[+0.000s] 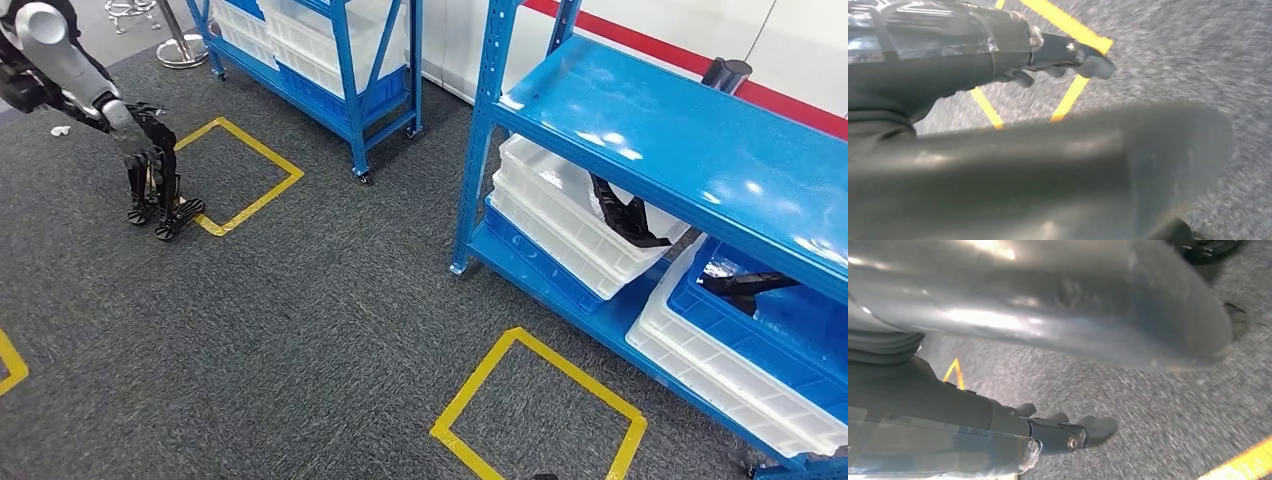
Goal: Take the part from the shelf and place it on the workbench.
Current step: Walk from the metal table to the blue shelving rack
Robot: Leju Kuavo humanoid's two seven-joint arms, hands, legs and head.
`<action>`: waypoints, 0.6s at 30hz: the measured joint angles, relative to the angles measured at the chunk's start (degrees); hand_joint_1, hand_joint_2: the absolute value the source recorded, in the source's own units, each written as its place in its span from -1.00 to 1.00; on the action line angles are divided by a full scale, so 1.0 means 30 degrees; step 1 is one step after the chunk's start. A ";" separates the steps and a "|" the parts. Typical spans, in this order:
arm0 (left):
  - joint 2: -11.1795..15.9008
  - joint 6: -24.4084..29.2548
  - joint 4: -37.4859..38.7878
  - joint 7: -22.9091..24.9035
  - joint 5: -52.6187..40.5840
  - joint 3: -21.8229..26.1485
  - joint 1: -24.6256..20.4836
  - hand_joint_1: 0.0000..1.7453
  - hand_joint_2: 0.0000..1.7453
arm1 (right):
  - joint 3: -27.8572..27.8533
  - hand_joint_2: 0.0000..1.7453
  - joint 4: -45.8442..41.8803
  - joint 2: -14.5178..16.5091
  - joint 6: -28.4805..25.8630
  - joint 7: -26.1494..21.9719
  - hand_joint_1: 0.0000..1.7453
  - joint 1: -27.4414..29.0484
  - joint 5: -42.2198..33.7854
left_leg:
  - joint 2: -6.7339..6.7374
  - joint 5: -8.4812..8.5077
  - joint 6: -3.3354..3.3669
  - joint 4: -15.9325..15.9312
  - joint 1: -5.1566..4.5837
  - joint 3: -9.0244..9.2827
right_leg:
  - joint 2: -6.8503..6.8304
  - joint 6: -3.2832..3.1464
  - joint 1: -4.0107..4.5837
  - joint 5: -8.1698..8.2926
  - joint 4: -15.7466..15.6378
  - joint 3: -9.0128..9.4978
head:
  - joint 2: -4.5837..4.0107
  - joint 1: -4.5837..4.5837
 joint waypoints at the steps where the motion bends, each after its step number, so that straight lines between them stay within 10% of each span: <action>1: 0.0000 0.0004 -0.0002 -0.0013 -0.0007 0.0000 0.0034 -1.00 -1.00 | 0.0000 -1.00 0.0000 0.0000 0.0000 -0.0007 -1.00 -0.0073 -0.0015 | -0.0373 -0.0484 -0.0015 0.1167 -0.0010 -0.0676 | 0.0209 -0.0057 -0.0018 -0.0013 -0.0035 0.0041 | 0.0000 -0.0139; 4: 0.0000 0.0026 -0.0002 -0.0033 -0.0011 0.0000 0.0164 -1.00 -1.00 | 0.0000 -1.00 0.0000 0.0011 -0.0002 -0.0016 -1.00 -0.0107 -0.0087 | -0.0362 -0.0613 -0.0086 0.3329 -0.0011 -0.2320 | 0.0997 -0.0095 -0.0032 -0.0156 -0.0009 0.0202 | 0.0000 -0.0416; 8: 0.0007 0.0053 -0.0002 -0.0168 -0.0009 0.0000 0.0190 -1.00 -1.00 | 0.0000 -1.00 0.0002 0.0009 -0.0007 -0.0016 -1.00 -0.0037 -0.0129 | -0.1555 0.2008 -0.0093 -0.0176 0.0182 -0.1266 | 0.2035 0.0265 -0.0180 -0.0600 0.0372 0.0366 | 0.0000 -0.0714; 10: 0.0000 0.0060 -0.0007 -0.0220 -0.0004 0.0000 0.0202 -1.00 -1.00 | 0.0000 -1.00 0.0004 -0.0005 -0.0016 -0.0016 -1.00 -0.0095 -0.0138 | -0.2190 0.1985 0.0067 -0.0859 0.0239 -0.0950 | 0.2516 0.0513 -0.0254 -0.0737 0.0548 0.0205 | 0.0000 -0.0773; 12: -0.0002 0.0075 -0.0018 -0.0275 0.0013 0.0000 0.0208 -1.00 -1.00 | 0.0002 -1.00 0.0002 -0.0007 -0.0029 -0.0016 -1.00 -0.0092 -0.0146 | -0.1732 0.1888 0.0318 -0.0962 0.0218 -0.0831 | 0.2977 0.0703 -0.0330 -0.0752 0.0534 0.0116 | 0.0000 -0.0744; 18: 0.0004 0.0071 -0.0056 -0.0441 0.0038 0.0000 0.0267 -1.00 -1.00 | 0.0016 -1.00 -0.0004 0.0004 -0.0117 -0.0031 -1.00 -0.0191 -0.0209 | 0.0305 0.1496 0.0789 -0.1119 0.0078 -0.0324 | 0.0617 0.1138 -0.0298 -0.2722 0.5279 -0.2491 | 0.0000 -0.0053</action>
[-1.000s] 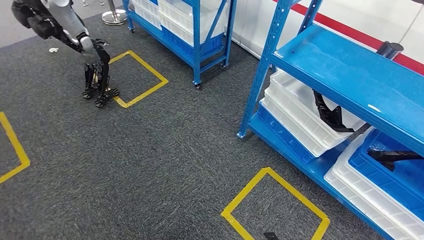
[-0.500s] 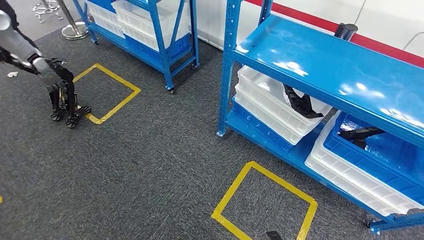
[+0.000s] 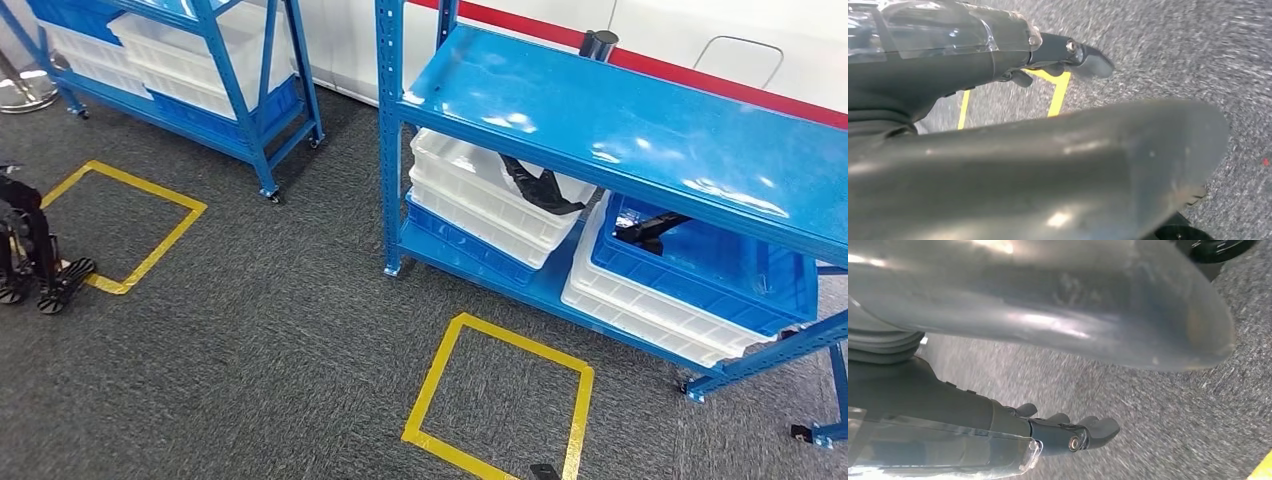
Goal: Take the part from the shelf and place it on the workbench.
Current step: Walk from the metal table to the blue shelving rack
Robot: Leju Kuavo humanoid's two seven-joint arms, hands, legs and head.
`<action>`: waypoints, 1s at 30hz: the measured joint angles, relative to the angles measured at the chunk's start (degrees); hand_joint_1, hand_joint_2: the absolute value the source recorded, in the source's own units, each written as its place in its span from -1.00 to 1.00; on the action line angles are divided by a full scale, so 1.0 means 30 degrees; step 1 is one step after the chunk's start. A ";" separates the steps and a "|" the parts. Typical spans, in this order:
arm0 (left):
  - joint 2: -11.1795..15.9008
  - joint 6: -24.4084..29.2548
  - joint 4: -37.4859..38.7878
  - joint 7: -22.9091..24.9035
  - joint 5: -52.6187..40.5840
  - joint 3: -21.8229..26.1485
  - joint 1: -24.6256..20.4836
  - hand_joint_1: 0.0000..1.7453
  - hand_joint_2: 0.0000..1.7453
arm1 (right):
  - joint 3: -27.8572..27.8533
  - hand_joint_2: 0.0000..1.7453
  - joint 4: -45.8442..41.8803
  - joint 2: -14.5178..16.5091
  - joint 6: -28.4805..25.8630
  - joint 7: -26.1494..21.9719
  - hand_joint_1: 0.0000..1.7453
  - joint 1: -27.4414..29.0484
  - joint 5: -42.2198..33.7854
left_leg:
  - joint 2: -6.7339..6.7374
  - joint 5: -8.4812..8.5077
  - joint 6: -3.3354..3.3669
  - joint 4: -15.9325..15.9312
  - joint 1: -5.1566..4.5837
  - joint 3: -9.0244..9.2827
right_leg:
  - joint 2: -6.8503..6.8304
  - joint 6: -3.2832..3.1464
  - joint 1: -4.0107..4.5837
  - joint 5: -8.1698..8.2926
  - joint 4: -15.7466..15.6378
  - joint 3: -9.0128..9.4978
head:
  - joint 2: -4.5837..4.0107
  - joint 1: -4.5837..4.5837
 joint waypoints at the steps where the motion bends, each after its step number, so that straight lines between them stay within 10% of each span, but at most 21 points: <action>1: 0.0004 0.0002 0.0002 -0.0009 0.0004 0.0000 0.0000 -1.00 -1.00 | 0.0002 -1.00 0.0000 0.0004 -0.0009 -0.0005 -1.00 0.0045 -0.0027 | 0.0305 -0.0104 0.0002 0.0000 -0.0038 0.0102 | -0.0085 -0.0012 -0.0005 0.0113 0.0381 -0.0270 | 0.0000 0.0084; 5: -0.0042 0.0002 -0.0011 -0.0069 0.0009 0.0000 -0.0131 -1.00 -1.00 | 0.0007 -1.00 0.0007 -0.0045 -0.0057 -0.0007 -1.00 0.0240 -0.0088 | 0.1080 -0.0477 -0.0082 -0.0045 -0.0191 0.0576 | -0.0870 -0.0611 0.0278 0.2433 -0.3111 0.1294 | 0.0000 0.0237; 9: -0.0135 0.0004 -0.0055 -0.0093 0.0013 0.0000 -0.0208 -1.00 -1.00 | 0.0006 -1.00 0.0004 -0.0153 -0.0126 -0.0007 -1.00 0.0172 -0.0115 | 0.1626 -0.0636 -0.0421 -0.0265 -0.0199 0.0811 | -0.1103 -0.1085 0.0566 0.2541 -0.4597 0.1978 | 0.0000 0.0216; 12: -0.0158 0.0007 -0.0078 -0.0108 0.0013 -0.0006 -0.0248 -1.00 -1.00 | 0.0006 -1.00 0.0005 -0.0137 -0.0147 -0.0007 -1.00 0.0226 -0.0151 | 0.0232 -0.1229 -0.0660 0.0567 -0.0175 0.0621 | -0.0669 -0.1159 0.0366 0.2716 -0.5288 0.2481 | 0.0000 0.0106; 15: -0.0129 0.0007 -0.0077 -0.0115 0.0027 -0.0007 -0.0144 -1.00 -1.00 | 0.0006 -1.00 0.0002 -0.0100 -0.0148 -0.0007 -1.00 0.0076 -0.0159 | -0.0654 -0.2319 -0.0763 0.3683 -0.0132 -0.1235 | -0.0038 -0.1238 0.0284 0.2654 -0.5403 0.2677 | 0.0000 -0.0200; 17: -0.0111 0.0004 -0.0077 -0.0111 0.0047 -0.0007 -0.0082 -1.00 -1.00 | 0.0006 -1.00 0.0000 -0.0087 -0.0148 -0.0007 -1.00 0.0084 -0.0160 | -0.0650 -0.1711 -0.0833 0.4018 -0.0120 -0.1853 | 0.0498 -0.1196 0.0238 0.2483 -0.5307 0.2821 | 0.0000 -0.0341; 20: -0.0106 0.0002 -0.0077 -0.0102 0.0064 -0.0007 -0.0063 -1.00 -1.00 | 0.0006 -1.00 0.0004 -0.0095 -0.0148 -0.0007 -1.00 0.0152 -0.0161 | -0.1637 0.0341 -0.0934 0.1384 0.0039 -0.1073 | 0.1232 -0.0903 0.0108 0.2054 -0.4898 0.2958 | 0.0000 -0.0563; 23: -0.0104 -0.0017 -0.0075 -0.0077 0.0080 -0.0007 -0.0035 -1.00 -1.00 | 0.0006 -1.00 0.0002 -0.0109 -0.0148 -0.0007 -1.00 0.0060 -0.0161 | -0.2527 0.0343 -0.0700 0.0392 0.0130 -0.0631 | 0.1951 -0.0548 0.0002 0.1845 -0.4565 0.2690 | 0.0000 -0.0684; 25: -0.0080 -0.0029 -0.0071 -0.0069 0.0100 -0.0007 -0.0031 -1.00 -1.00 | 0.0009 -1.00 -0.0002 -0.0089 -0.0148 -0.0007 -1.00 0.0089 -0.0168 | -0.1968 0.0268 -0.0443 0.0258 0.0117 -0.0488 | 0.2270 -0.0388 -0.0070 0.1844 -0.4554 0.2586 | 0.0000 -0.0614; 30: -0.0069 -0.0042 -0.0069 -0.0078 0.0109 -0.0007 0.0013 -1.00 -1.00 | 0.0020 -1.00 -0.0002 -0.0066 -0.0155 -0.0007 -1.00 -0.0053 -0.0184 | -0.0197 -0.0029 -0.0048 0.0076 0.0035 -0.0025 | 0.0101 -0.0010 -0.0009 0.0097 -0.0276 0.0160 | 0.0000 -0.0052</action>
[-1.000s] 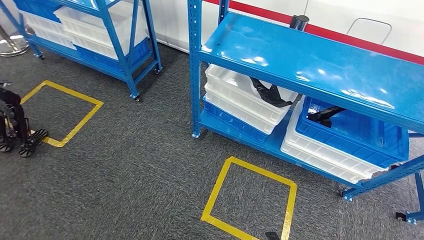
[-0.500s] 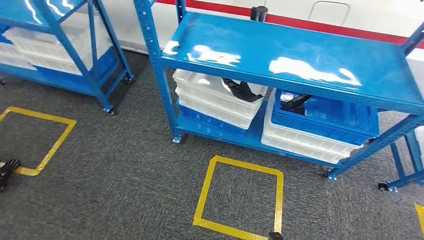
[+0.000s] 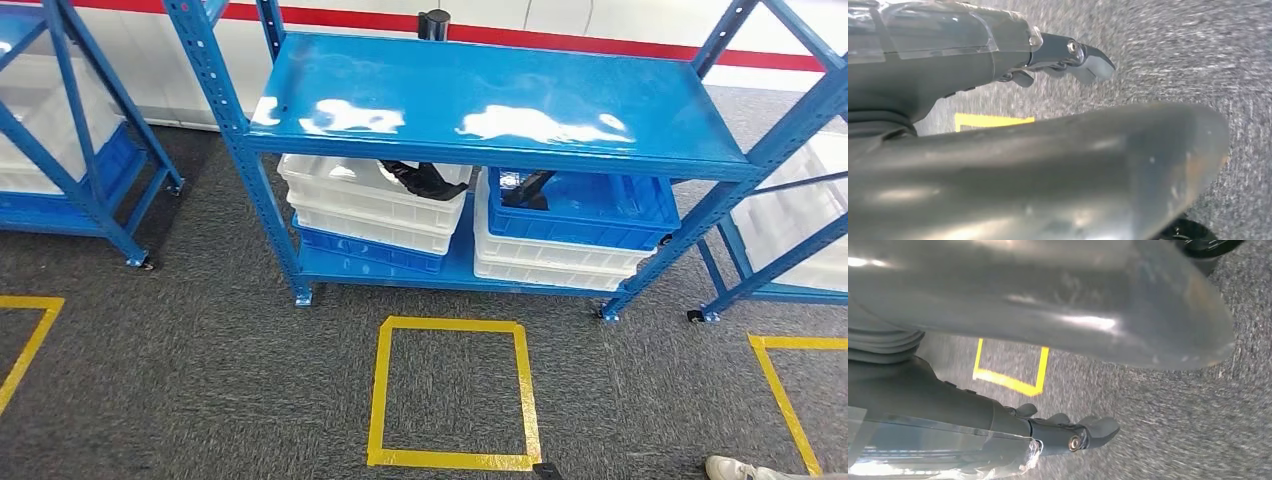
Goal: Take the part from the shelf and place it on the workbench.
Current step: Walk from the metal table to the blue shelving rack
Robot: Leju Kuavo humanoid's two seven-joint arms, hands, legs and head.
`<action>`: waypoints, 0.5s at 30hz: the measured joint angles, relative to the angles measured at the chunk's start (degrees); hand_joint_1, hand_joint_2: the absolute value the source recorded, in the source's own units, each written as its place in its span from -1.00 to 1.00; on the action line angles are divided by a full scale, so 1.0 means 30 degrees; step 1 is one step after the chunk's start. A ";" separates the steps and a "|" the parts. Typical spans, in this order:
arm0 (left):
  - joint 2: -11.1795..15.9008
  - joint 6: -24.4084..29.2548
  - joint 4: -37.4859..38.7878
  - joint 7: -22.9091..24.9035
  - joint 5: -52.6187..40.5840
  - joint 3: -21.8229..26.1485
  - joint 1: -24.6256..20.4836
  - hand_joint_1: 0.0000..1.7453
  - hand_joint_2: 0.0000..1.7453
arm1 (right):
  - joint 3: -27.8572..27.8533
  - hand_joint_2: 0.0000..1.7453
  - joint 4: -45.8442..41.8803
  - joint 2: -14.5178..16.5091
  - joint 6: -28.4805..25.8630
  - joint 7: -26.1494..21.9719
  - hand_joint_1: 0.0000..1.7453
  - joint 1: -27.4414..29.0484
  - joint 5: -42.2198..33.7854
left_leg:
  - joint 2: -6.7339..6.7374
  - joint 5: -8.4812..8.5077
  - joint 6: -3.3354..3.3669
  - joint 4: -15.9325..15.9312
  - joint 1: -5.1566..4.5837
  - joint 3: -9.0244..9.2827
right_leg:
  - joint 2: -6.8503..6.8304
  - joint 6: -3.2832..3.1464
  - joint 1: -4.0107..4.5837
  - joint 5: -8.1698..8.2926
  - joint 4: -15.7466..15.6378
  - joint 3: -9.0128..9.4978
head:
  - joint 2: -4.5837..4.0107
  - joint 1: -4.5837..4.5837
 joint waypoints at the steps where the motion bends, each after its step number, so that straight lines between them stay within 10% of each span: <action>1: 0.0007 -0.0002 0.0004 0.0004 0.0002 0.0000 0.0010 -1.00 -1.00 | 0.0000 -1.00 -0.0002 0.0007 0.0004 0.0000 -1.00 0.0025 -0.0002 | 0.0335 -0.0098 0.0010 0.0001 -0.0035 0.0088 | -0.0140 0.0002 -0.0003 -0.0074 0.0745 -0.0472 | 0.0000 0.0080; 5: -0.0022 -0.0002 -0.0002 0.0011 0.0002 0.0000 -0.0120 -1.00 -1.00 | 0.0000 -1.00 0.0004 -0.0007 0.0004 0.0000 -1.00 0.0271 -0.0028 | 0.1212 -0.0466 -0.0044 -0.0044 -0.0206 0.0569 | -0.0741 -0.0602 0.0211 0.2168 -0.2019 0.0687 | 0.0000 0.0295; 8: -0.0104 -0.0007 -0.0018 0.0007 0.0004 0.0000 -0.0212 -1.00 -1.00 | 0.0005 -1.00 0.0002 -0.0096 -0.0004 0.0000 -1.00 0.0224 -0.0029 | 0.1629 -0.0601 -0.0233 -0.0186 -0.0276 0.0722 | -0.1479 -0.1165 0.0580 0.2472 -0.3941 0.1589 | 0.0000 0.0227; 10: -0.0146 -0.0025 -0.0038 0.0007 0.0009 0.0000 -0.0248 -1.00 0.00 | 0.0007 -1.00 0.0004 -0.0133 -0.0013 0.0000 -1.00 0.0255 -0.0029 | 0.1819 -0.0668 -0.0403 -0.0303 -0.0287 0.0867 | -0.1253 -0.1208 0.0558 0.2489 -0.4290 0.1715 | 0.0000 0.0267; 12: -0.0159 -0.0038 -0.0058 0.0018 0.0011 0.0000 -0.0263 -1.00 1.00 | 0.0011 -1.00 0.0011 -0.0135 -0.0009 0.0000 -1.00 0.0310 -0.0016 | 0.0858 -0.1081 -0.0551 0.0212 -0.0250 0.0797 | -0.0973 -0.1255 0.0399 0.2620 -0.4778 0.2055 | 0.0000 0.0196; 15: -0.0144 -0.0036 -0.0066 0.0142 0.0024 0.0000 -0.0183 -1.00 1.00 | 0.0015 -1.00 0.0004 -0.0120 0.0004 0.0000 -1.00 0.0150 0.0029 | -0.0439 -0.2389 -0.0711 0.3286 -0.0192 -0.0857 | -0.0369 -0.1352 0.0303 0.2659 -0.5038 0.2313 | 0.0000 -0.0134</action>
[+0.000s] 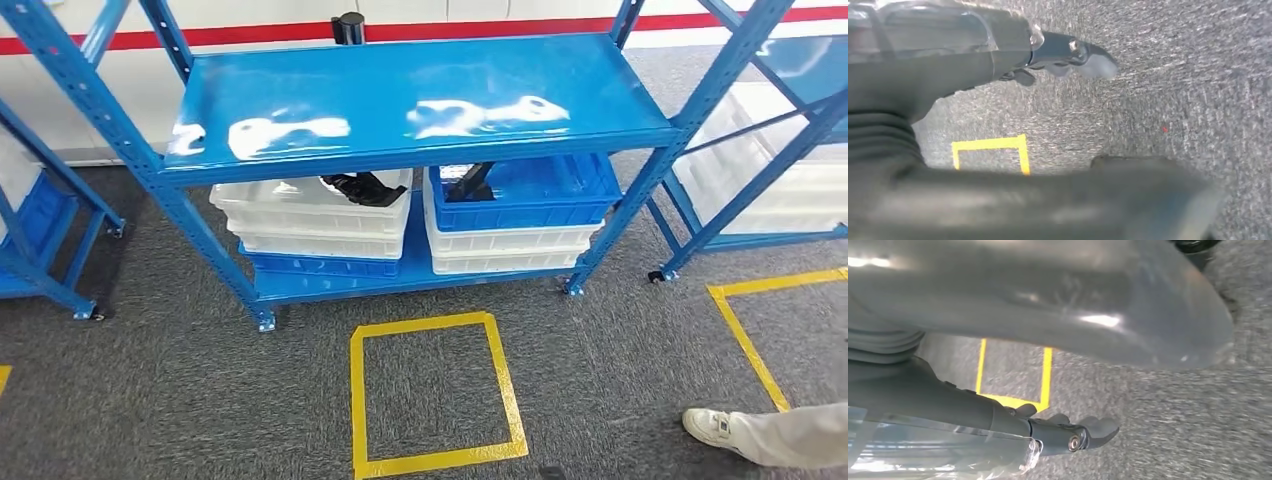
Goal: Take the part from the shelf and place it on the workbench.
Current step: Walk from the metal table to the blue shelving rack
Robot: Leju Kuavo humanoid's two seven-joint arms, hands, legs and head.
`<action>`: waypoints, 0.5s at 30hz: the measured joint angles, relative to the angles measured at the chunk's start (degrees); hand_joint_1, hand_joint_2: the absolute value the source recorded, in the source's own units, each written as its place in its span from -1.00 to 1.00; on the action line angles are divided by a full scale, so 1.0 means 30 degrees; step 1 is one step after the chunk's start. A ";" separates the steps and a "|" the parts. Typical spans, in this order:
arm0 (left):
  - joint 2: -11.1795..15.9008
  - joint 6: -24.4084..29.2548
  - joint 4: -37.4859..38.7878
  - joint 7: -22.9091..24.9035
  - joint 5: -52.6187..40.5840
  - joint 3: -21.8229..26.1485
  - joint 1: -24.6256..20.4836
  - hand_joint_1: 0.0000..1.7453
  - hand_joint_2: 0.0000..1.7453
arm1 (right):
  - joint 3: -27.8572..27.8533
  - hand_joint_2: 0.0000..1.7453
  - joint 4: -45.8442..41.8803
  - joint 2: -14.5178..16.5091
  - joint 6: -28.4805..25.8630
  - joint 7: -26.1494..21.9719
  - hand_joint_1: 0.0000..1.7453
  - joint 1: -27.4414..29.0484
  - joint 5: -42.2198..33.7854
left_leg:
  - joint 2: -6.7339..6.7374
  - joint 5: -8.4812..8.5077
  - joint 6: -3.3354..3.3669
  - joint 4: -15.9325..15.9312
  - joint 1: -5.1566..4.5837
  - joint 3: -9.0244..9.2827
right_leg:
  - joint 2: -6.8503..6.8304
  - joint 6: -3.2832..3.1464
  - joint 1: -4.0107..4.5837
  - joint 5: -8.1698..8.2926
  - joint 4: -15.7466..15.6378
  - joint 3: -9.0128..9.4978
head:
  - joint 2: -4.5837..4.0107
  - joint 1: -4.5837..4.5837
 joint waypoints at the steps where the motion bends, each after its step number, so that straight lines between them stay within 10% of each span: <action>1: 0.0004 0.0005 0.0002 0.0053 0.0016 0.0000 0.0043 -1.00 1.00 | 0.0000 -1.00 -0.0004 0.0002 0.0002 0.0000 -1.00 -0.0034 0.0004 | -0.0019 -0.0131 -0.0050 0.0824 0.0014 -0.0587 | 0.0266 0.0002 -0.0007 -0.0049 0.0016 0.0040 | 0.0000 -0.0093; 4: 0.0005 0.0042 0.0004 0.0158 0.0051 0.0000 0.0106 -1.00 1.00 | 0.0002 -1.00 -0.0004 0.0000 -0.0007 0.0000 -1.00 0.0036 0.0029 | -0.0064 0.1609 -0.0163 -0.0357 0.0049 -0.0630 | 0.0983 0.0153 -0.0102 -0.0338 0.0197 0.0268 | 0.0000 -0.0288; 8: -0.0007 0.0020 -0.0007 0.0297 0.0102 0.0000 0.0021 -1.00 1.00 | 0.0067 1.00 -0.0002 -0.0007 -0.0330 0.0206 -1.00 0.0065 0.0526 | -0.0308 0.2711 0.0062 -0.3002 0.0053 0.0381 | 0.1518 0.0557 -0.0118 -0.0829 0.0757 0.0216 | 0.0000 -0.0631; 12: -0.0009 -0.0031 -0.0015 0.0526 0.0215 0.0007 -0.0005 -1.00 1.00 | 0.0381 1.00 0.0000 0.0031 -0.0517 0.0636 -1.00 0.0076 0.1042 | -0.0172 0.2660 0.0526 -0.3163 0.0116 0.0510 | 0.1180 0.0847 -0.0138 -0.1284 0.1334 -0.0041 | 0.0000 -0.0355; 15: -0.0011 -0.0036 -0.0015 0.0624 0.0257 0.0005 0.0034 -1.00 1.00 | 0.0570 1.00 -0.0002 0.0060 -0.0537 0.0739 -1.00 -0.0055 0.1107 | 0.0136 0.2558 0.0710 -0.3201 0.0136 0.0624 | 0.0412 0.1127 -0.0166 -0.2626 0.4405 -0.1659 | 0.0000 0.0022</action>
